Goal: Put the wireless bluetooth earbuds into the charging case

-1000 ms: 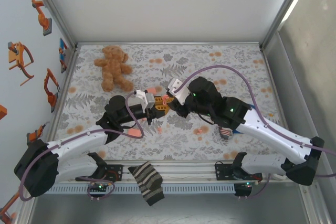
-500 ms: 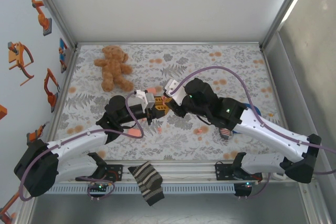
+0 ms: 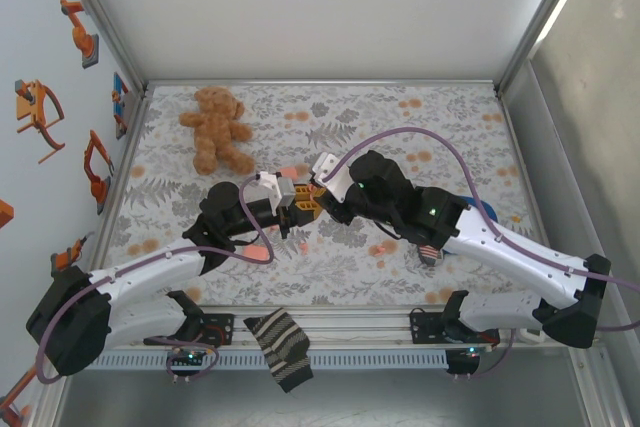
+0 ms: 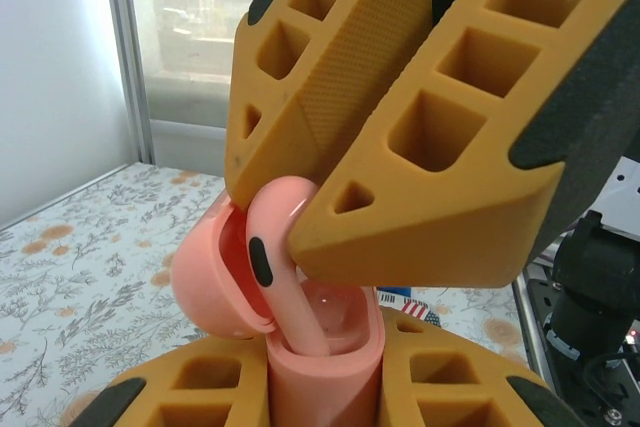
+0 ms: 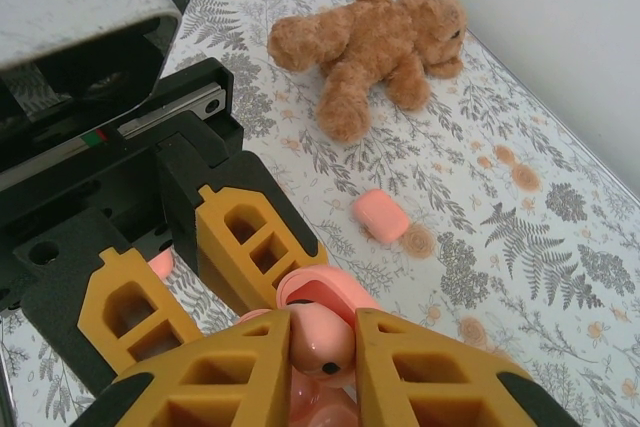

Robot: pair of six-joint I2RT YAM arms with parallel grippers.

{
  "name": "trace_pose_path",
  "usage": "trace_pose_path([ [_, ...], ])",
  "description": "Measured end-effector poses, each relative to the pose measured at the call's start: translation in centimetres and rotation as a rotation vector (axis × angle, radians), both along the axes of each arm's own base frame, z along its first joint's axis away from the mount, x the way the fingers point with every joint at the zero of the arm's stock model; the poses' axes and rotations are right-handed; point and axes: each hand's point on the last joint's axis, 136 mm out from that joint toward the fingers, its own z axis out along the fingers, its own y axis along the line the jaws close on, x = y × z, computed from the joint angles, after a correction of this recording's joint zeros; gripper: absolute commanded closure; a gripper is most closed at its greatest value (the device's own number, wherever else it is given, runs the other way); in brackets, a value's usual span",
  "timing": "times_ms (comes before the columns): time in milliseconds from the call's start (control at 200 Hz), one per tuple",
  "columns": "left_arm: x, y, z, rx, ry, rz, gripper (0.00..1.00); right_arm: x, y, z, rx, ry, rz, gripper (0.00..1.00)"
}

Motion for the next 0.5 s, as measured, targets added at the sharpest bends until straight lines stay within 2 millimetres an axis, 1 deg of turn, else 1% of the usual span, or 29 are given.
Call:
trace_pose_path([
  [255,-0.11,-0.07,-0.02,0.001,0.001,-0.003,1.00,-0.13,-0.06,-0.06,-0.003,0.003,0.003,0.73],
  [501,-0.17,-0.03,0.27,-0.007,-0.007,-0.004,1.00,-0.54,-0.72,0.64,0.012,-0.010,0.001,0.73],
])
